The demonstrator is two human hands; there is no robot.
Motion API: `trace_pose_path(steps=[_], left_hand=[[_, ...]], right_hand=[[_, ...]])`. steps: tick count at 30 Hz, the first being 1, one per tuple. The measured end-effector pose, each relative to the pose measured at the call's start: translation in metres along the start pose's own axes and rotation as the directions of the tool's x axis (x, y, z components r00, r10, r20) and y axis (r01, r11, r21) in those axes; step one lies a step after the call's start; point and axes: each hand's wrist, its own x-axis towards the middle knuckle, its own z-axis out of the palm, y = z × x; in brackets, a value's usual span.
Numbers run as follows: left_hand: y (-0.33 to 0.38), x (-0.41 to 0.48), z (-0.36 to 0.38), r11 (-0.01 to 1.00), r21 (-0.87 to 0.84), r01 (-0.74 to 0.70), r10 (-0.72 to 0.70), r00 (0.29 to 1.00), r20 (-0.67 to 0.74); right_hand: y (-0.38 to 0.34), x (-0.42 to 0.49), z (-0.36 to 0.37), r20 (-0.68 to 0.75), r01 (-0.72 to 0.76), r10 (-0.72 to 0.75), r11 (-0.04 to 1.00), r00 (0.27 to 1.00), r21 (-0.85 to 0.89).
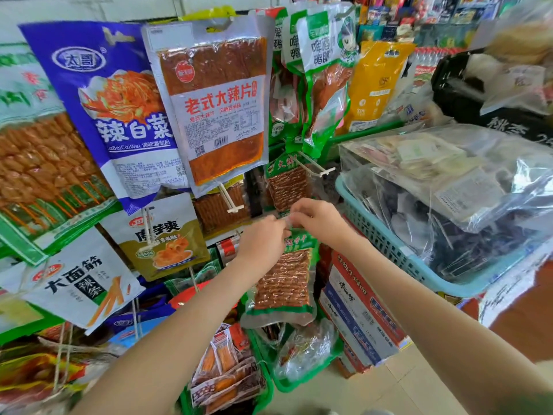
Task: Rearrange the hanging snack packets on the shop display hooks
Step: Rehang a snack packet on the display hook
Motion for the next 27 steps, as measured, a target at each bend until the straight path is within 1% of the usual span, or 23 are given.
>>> trace_pose_path(steps=[2,3,5,7,9,12,14,16,19,21,23,25,27], left_hand=[[0.001,0.004,0.002,0.999,0.036,0.028,-0.028,1.000,-0.003],[0.001,0.006,0.003,0.998,0.043,0.044,-0.044,0.999,-0.001],[0.003,0.009,0.004,0.996,0.039,0.076,-0.076,0.997,0.005],[0.007,0.013,0.004,0.996,0.054,0.076,-0.077,0.997,0.012],[0.010,0.019,0.002,0.995,0.079,0.062,-0.066,0.997,0.042],[0.012,0.026,-0.002,0.993,0.086,0.076,-0.085,0.991,0.105],[0.009,0.031,-0.002,0.993,0.065,0.100,-0.108,0.985,0.131],[0.008,0.035,-0.001,0.992,0.025,0.123,-0.125,0.973,0.195],[0.008,0.038,-0.003,0.987,-0.056,0.152,-0.130,0.948,0.290],[0.006,0.039,-0.003,0.983,-0.080,0.165,-0.137,0.952,0.275],[0.005,0.042,-0.003,0.976,-0.108,0.189,-0.164,0.965,0.202],[0.008,0.047,-0.003,0.974,-0.107,0.198,-0.187,0.977,0.104],[0.012,0.053,-0.004,0.979,-0.080,0.189,-0.189,0.982,0.013]], right_hand=[[0.003,-0.002,-0.003,0.098,-0.016,0.010,0.998,0.995,0.058],[0.004,-0.003,-0.004,0.118,-0.012,0.005,0.998,0.993,0.062],[0.005,-0.006,-0.003,0.090,0.031,-0.035,0.999,0.995,0.040],[0.008,-0.006,-0.001,0.061,0.048,-0.049,0.999,0.997,0.005],[0.009,-0.004,-0.003,0.075,0.028,-0.026,0.999,0.997,-0.018],[0.011,0.002,-0.009,0.120,0.005,-0.002,1.000,0.993,-0.028],[0.011,0.005,-0.009,0.139,0.014,-0.007,0.999,0.990,-0.051],[0.013,0.008,-0.009,0.150,0.031,-0.017,0.995,0.989,-0.097],[0.021,0.014,-0.008,0.154,0.071,-0.035,0.969,0.987,-0.235],[0.027,0.018,-0.007,0.091,0.070,-0.038,0.925,0.995,-0.375],[0.033,0.022,-0.009,-0.052,0.034,-0.065,0.888,0.997,-0.458],[0.035,0.028,-0.013,-0.173,-0.012,-0.083,0.874,0.981,-0.485],[0.037,0.036,-0.017,-0.218,-0.036,-0.077,0.881,0.973,-0.472]])
